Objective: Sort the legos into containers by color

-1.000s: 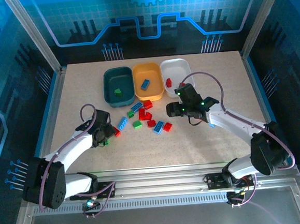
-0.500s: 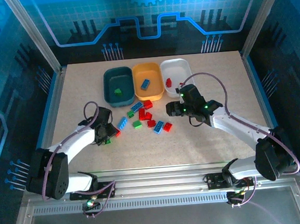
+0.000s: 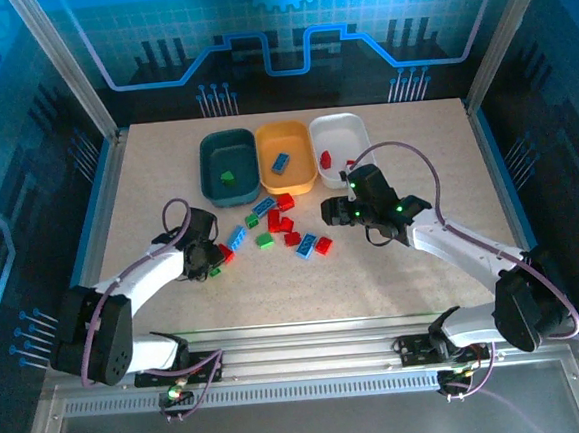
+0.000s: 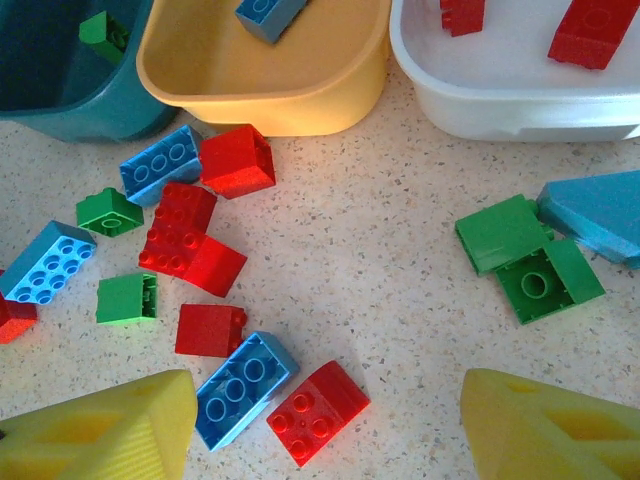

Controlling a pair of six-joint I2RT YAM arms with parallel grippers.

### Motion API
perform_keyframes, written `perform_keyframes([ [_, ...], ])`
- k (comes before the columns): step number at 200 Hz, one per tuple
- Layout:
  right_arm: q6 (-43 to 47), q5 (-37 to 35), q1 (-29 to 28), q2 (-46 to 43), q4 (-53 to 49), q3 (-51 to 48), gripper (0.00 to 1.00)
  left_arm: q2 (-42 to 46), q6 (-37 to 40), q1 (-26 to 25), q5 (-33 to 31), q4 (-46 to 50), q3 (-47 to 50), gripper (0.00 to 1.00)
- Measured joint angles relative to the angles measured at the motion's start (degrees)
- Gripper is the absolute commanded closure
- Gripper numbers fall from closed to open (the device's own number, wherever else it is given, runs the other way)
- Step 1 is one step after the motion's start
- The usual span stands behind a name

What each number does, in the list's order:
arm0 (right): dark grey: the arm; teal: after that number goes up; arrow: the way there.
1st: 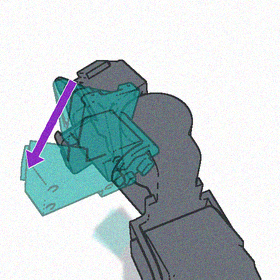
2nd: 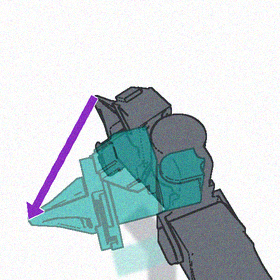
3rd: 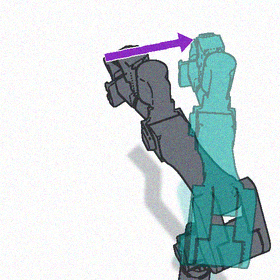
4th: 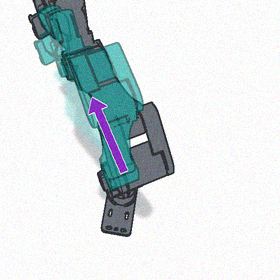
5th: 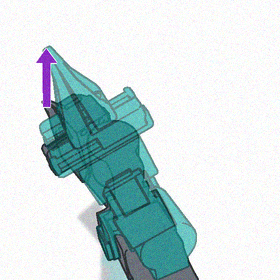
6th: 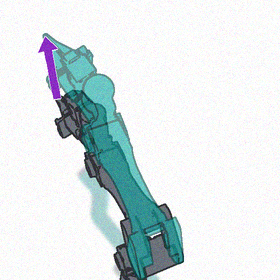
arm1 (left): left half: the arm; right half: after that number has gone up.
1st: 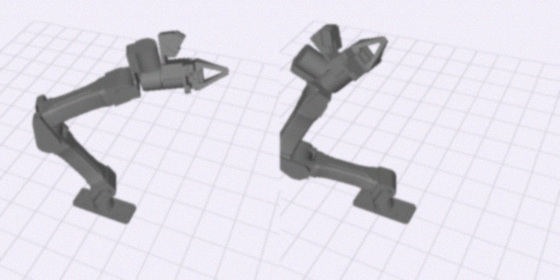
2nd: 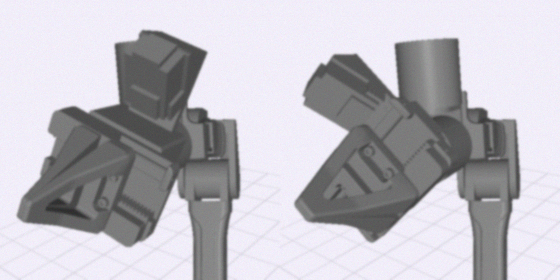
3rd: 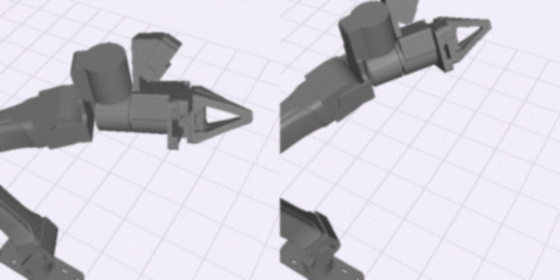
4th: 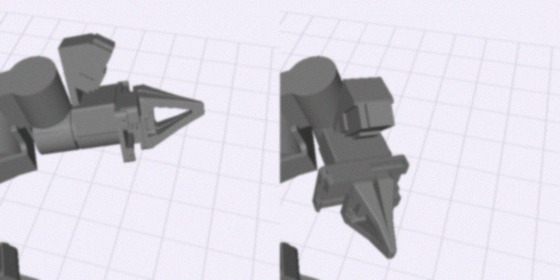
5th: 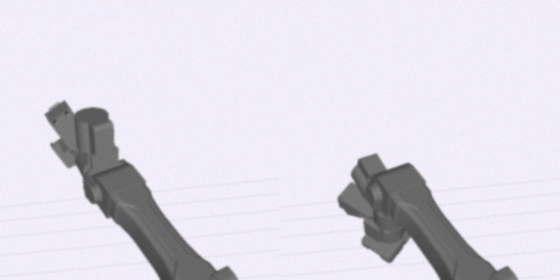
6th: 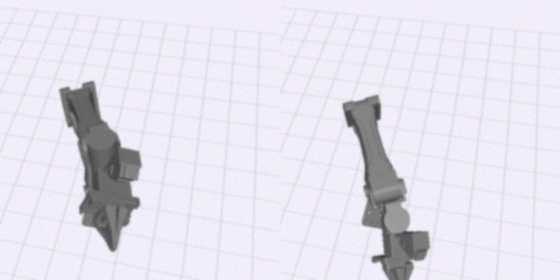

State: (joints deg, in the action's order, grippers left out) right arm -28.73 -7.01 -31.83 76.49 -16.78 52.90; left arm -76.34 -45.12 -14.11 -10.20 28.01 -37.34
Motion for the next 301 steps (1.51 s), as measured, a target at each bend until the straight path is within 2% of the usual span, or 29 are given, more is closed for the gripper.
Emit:
perform_keyframes([
  [38,0.0,0.0,0.0,0.0,0.3,-0.1,0.29,2.1,0.0,-1.6,-0.1,2.2,-0.1,0.79],
  [68,0.0,0.0,0.0,0.0,0.7,-0.4,0.29,8.1,0.3,-4.4,-0.7,7.6,-4.2,0.78],
  [97,0.0,0.0,0.0,0.0,1.2,-0.6,0.29,9.8,2.4,-4.8,-2.3,9.8,-13.9,0.78],
  [131,0.0,-0.7,0.0,-0.6,1.9,-1.6,0.29,-2.2,6.6,-3.1,-3.3,9.0,-30.4,0.79],
  [161,0.0,-1.6,0.0,-1.2,3.1,-3.1,0.29,-20.3,10.1,-1.4,-2.3,6.0,-44.9,0.87],
  [173,0.0,-1.7,0.0,-1.2,3.1,-3.5,0.29,-27.7,11.0,-1.1,-1.7,6.0,-50.8,0.87],
  [202,0.0,-2.0,0.0,-1.5,3.4,-4.0,0.29,-40.1,12.3,-1.0,-1.2,6.5,-60.4,0.76],
  [207,0.0,-2.0,0.0,-1.6,3.4,-4.0,0.29,-41.1,12.3,-0.9,-1.1,6.9,-61.2,0.71],
  [213,0.0,-2.0,0.0,-1.8,3.5,-4.1,0.29,-42.1,12.5,-0.9,-1.0,7.2,-62.1,0.64],
  [226,0.0,-2.0,0.0,-2.1,3.5,-4.2,0.29,-43.1,12.7,-0.9,-0.8,8.0,-63.4,0.4],
  [247,0.0,-2.0,0.0,-2.4,3.6,-4.2,0.29,-42.8,14.1,-0.8,0.3,7.7,-64.3,0.14],
  [273,0.0,-2.0,0.0,-2.6,3.6,-4.2,0.29,-38.2,15.3,-0.8,1.7,5.4,-59.9,0.1],
  [301,0.0,-2.0,0.0,-2.9,3.8,-4.4,0.29,-26.1,15.6,-0.9,2.1,3.6,-48.6,0.1],
])
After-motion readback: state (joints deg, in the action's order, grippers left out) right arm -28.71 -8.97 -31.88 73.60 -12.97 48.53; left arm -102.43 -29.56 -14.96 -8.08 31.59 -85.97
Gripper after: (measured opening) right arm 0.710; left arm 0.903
